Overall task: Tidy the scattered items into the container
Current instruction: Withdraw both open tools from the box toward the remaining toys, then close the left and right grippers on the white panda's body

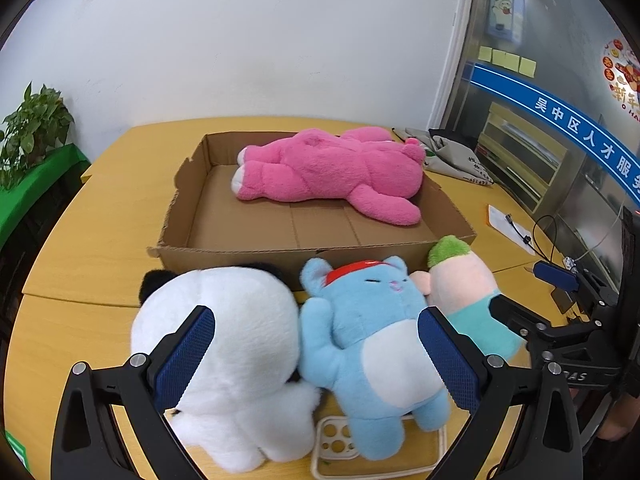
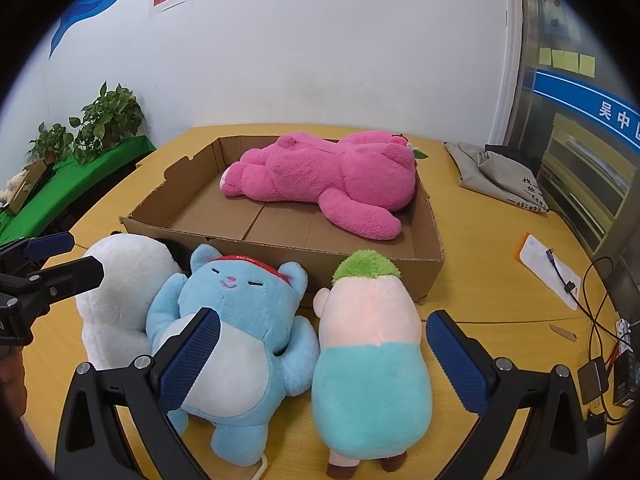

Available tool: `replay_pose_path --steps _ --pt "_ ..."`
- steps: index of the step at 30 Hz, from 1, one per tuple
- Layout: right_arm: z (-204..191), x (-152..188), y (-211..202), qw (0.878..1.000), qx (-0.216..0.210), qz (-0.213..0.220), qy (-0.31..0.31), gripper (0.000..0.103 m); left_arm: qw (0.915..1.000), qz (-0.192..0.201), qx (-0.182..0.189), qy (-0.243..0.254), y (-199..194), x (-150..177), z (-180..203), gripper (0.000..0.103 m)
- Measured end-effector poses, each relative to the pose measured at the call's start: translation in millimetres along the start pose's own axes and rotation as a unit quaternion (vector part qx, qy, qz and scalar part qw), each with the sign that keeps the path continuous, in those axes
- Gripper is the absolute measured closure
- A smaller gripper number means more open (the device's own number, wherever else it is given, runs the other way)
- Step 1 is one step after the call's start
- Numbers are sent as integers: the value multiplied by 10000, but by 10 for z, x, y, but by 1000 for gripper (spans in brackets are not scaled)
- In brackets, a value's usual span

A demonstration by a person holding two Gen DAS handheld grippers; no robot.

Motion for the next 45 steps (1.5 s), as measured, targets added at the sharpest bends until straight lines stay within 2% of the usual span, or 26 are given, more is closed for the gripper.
replay_pose_path --steps 8,15,19,21,24,27,29,32,33,35,41,45 --pt "-632 -1 53 9939 -1032 94 -366 0 9991 -215 -80 -366 20 70 -540 0" --pt "-1500 97 218 9737 -2196 -89 -600 0 9975 -605 -26 -362 286 135 -934 0" --pt "-1909 174 348 9626 -2653 -174 -526 0 9942 -891 168 -580 504 185 -1115 0" --pt "-2130 219 387 9578 -2808 -139 -592 0 9913 -1043 413 -683 587 218 -1141 0" --pt "-2309 254 480 9593 -2750 -58 -643 0 9903 -1098 561 -634 618 219 -1143 0" --pt "-2375 289 686 9705 -2324 -110 -634 0 9892 -1197 636 -562 626 234 -1114 3" --pt "-2433 345 804 9783 -1864 -196 -884 1 9885 -1230 697 -535 624 242 -1114 4" --pt "-2476 416 894 9838 -1449 -316 -1005 2 9870 -1244 799 -635 623 266 -1141 5" --pt "-2483 416 897 9845 -1433 -327 -952 2 9868 -1229 820 -656 625 269 -1145 6" --pt "-2501 406 885 9850 -1502 -338 -785 13 9872 -1207 825 -638 638 270 -1146 7" --pt "-2419 399 793 9809 -1893 -312 -315 35 9865 -1174 1008 -537 580 227 -1107 19" --pt "-2350 387 633 9766 -2135 -248 -97 40 9892 -1069 954 -318 437 170 -987 22"
Point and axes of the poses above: each gripper's, at about its wrist camera, not at the fingertips, and y roughly the way its jaws point, z to its right, x to its underside, the point moved 9 cm from there along y, roughly the way its jaws point, and after that the axes turned 8 degrees about -y, right-handed, at the moved point
